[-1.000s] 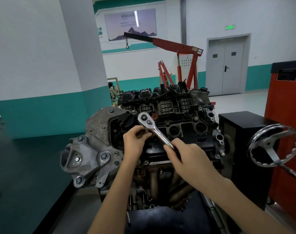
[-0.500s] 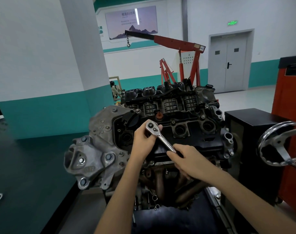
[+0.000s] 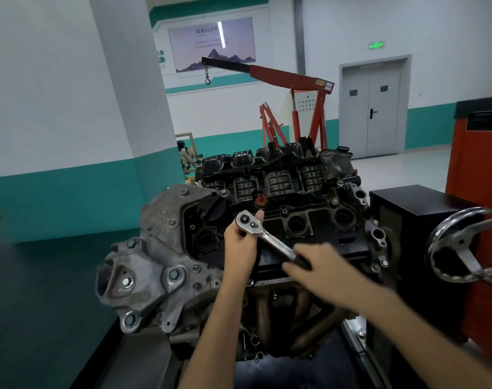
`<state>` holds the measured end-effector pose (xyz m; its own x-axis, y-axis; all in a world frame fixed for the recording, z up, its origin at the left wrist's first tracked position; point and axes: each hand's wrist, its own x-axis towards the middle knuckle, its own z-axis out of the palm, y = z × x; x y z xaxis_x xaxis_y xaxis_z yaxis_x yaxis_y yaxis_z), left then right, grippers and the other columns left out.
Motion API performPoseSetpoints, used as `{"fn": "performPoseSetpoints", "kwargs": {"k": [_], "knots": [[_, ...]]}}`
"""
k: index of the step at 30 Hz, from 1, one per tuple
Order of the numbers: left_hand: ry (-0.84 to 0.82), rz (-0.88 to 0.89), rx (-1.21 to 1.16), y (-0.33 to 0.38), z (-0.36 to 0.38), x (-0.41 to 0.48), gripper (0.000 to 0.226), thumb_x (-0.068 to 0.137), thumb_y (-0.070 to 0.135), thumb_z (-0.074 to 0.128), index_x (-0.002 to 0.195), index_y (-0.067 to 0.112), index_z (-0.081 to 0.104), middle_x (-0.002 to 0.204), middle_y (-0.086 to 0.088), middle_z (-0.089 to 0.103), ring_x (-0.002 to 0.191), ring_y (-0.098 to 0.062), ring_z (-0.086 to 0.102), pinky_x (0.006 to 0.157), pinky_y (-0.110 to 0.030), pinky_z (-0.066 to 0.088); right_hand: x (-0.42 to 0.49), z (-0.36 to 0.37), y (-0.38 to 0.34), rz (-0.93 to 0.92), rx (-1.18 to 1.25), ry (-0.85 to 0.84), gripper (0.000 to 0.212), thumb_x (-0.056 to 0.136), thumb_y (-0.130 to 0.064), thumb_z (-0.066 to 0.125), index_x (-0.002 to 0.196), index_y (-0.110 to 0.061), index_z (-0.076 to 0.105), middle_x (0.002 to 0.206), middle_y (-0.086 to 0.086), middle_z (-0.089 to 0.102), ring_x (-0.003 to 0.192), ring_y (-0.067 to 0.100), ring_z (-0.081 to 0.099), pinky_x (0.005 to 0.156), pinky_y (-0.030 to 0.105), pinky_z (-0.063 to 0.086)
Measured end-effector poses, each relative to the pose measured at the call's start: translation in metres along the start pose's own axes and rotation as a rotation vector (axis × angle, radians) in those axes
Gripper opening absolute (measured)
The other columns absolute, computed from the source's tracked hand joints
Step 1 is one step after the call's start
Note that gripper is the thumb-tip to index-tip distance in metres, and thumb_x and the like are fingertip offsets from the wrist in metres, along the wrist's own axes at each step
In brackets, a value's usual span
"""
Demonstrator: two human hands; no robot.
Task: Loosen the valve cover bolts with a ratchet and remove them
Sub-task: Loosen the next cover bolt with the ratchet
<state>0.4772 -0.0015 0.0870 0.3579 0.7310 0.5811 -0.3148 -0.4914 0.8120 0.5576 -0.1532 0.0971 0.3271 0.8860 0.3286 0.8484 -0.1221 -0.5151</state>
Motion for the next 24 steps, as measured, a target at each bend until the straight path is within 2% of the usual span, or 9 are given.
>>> {"fn": "performPoseSetpoints", "kwargs": {"k": [3,6,8,12,15,17,20,22,24], "knots": [[0.007,-0.004,0.02,0.0,0.001,0.001,0.046,0.095,0.018,0.064,0.063,0.023,0.031,0.053,0.016,0.028,0.053,-0.001,0.027,0.051,-0.016,0.028,-0.021,0.058,-0.023,0.037,0.323,0.103,0.028,0.095,-0.028,0.057,0.073,-0.023,0.041,0.065,-0.001,0.052,0.052,0.004,0.047,0.05,0.017,0.036],[-0.022,-0.002,0.01,0.001,-0.002,0.0,0.045,0.095,0.019,0.064,0.064,0.021,0.03,0.056,0.014,0.027,0.055,-0.005,0.026,0.053,-0.018,0.027,-0.016,0.087,-0.038,0.089,0.383,0.113,0.021,0.097,-0.026,0.051,0.081,-0.02,0.039,0.077,0.008,0.054,0.059,0.012,0.049,0.052,0.019,0.037],[-0.061,-0.023,0.036,0.004,-0.005,0.003,0.047,0.095,0.02,0.064,0.063,0.021,0.03,0.056,0.013,0.027,0.054,-0.005,0.026,0.053,-0.017,0.028,-0.009,0.072,-0.027,0.074,0.256,0.057,0.019,0.095,-0.026,0.052,0.082,-0.02,0.038,0.083,0.008,0.051,0.062,0.014,0.046,0.054,0.019,0.035],[-0.177,-0.044,0.08,0.008,-0.01,0.009,0.046,0.095,0.016,0.062,0.059,0.022,0.034,0.056,0.013,0.033,0.055,-0.003,0.032,0.055,-0.016,0.031,0.013,-0.011,0.005,-0.072,-0.137,-0.097,0.016,0.09,-0.025,0.056,0.079,-0.02,0.046,0.073,-0.001,0.048,0.06,0.017,0.051,0.054,0.025,0.04],[-0.158,-0.041,0.105,0.008,-0.012,0.009,0.029,0.095,0.005,0.057,0.069,0.017,0.059,0.052,0.016,0.048,0.053,0.003,0.043,0.056,-0.011,0.036,0.042,-0.066,0.003,-0.205,-0.511,-0.112,0.013,0.093,-0.03,0.054,0.091,-0.017,0.055,0.068,-0.007,0.043,0.064,0.017,0.052,0.059,0.029,0.046],[-0.132,-0.04,0.113,0.007,-0.012,0.006,0.023,0.094,0.002,0.056,0.081,0.016,0.068,0.054,0.018,0.055,0.055,0.007,0.047,0.059,-0.01,0.039,0.05,-0.071,0.001,-0.217,-0.559,-0.072,0.016,0.093,-0.032,0.054,0.088,-0.017,0.054,0.069,-0.007,0.043,0.067,0.018,0.051,0.064,0.031,0.047],[-0.091,-0.042,0.073,0.003,-0.009,0.004,0.037,0.095,0.009,0.061,0.062,0.022,0.051,0.055,0.014,0.049,0.06,0.0,0.046,0.065,-0.018,0.041,0.023,-0.034,0.009,-0.097,-0.368,0.031,0.017,0.092,-0.034,0.056,0.081,-0.025,0.047,0.072,-0.002,0.049,0.066,0.02,0.053,0.063,0.03,0.043],[-0.086,-0.043,0.062,0.0,-0.007,0.004,0.044,0.094,0.018,0.064,0.059,0.021,0.037,0.056,0.01,0.037,0.06,-0.009,0.036,0.061,-0.025,0.035,-0.005,0.007,0.005,-0.023,-0.032,0.048,0.024,0.091,-0.031,0.059,0.076,-0.024,0.043,0.069,0.001,0.052,0.061,0.019,0.052,0.059,0.031,0.042],[-0.072,-0.04,0.06,-0.001,-0.005,0.004,0.047,0.094,0.023,0.065,0.06,0.021,0.031,0.058,0.005,0.03,0.059,-0.011,0.029,0.057,-0.026,0.028,-0.022,0.049,-0.013,0.006,0.247,0.077,0.025,0.093,-0.028,0.059,0.076,-0.023,0.04,0.066,-0.001,0.051,0.055,0.009,0.049,0.054,0.021,0.039]]}}
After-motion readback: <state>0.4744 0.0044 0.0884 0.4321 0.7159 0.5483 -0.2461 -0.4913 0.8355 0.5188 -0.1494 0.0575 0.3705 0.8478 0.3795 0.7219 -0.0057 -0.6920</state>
